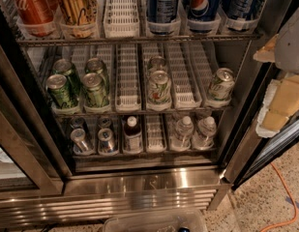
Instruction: Pick 7up can from middle shelf of fridge
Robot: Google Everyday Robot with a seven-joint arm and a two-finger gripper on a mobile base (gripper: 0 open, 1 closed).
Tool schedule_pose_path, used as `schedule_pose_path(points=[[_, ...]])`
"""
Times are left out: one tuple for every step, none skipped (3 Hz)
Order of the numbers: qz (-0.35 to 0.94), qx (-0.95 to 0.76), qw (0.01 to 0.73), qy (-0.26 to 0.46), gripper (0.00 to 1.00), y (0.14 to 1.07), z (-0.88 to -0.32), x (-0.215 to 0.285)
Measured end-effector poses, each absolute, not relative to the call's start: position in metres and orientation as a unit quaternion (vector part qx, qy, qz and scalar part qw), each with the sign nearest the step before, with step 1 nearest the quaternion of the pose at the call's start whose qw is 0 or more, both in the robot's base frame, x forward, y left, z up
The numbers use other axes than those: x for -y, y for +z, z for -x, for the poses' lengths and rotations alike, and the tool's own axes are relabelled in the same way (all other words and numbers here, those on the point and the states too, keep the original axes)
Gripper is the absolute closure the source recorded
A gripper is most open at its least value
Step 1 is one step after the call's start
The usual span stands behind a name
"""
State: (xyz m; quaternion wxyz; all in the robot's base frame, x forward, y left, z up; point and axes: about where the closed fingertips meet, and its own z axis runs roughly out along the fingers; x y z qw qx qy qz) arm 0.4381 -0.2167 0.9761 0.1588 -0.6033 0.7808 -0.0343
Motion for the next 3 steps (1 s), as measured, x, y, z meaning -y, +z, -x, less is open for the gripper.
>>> schedule_pose_path(points=[[0.603,-0.781,0.159,-0.034,0.00,0.976,-0.438,0.217],[0.594,-0.788,0.158,-0.037,0.00,0.971,-0.440,0.215],[0.571,-0.804,0.168,-0.011,0.00,0.950,-0.442,0.219]])
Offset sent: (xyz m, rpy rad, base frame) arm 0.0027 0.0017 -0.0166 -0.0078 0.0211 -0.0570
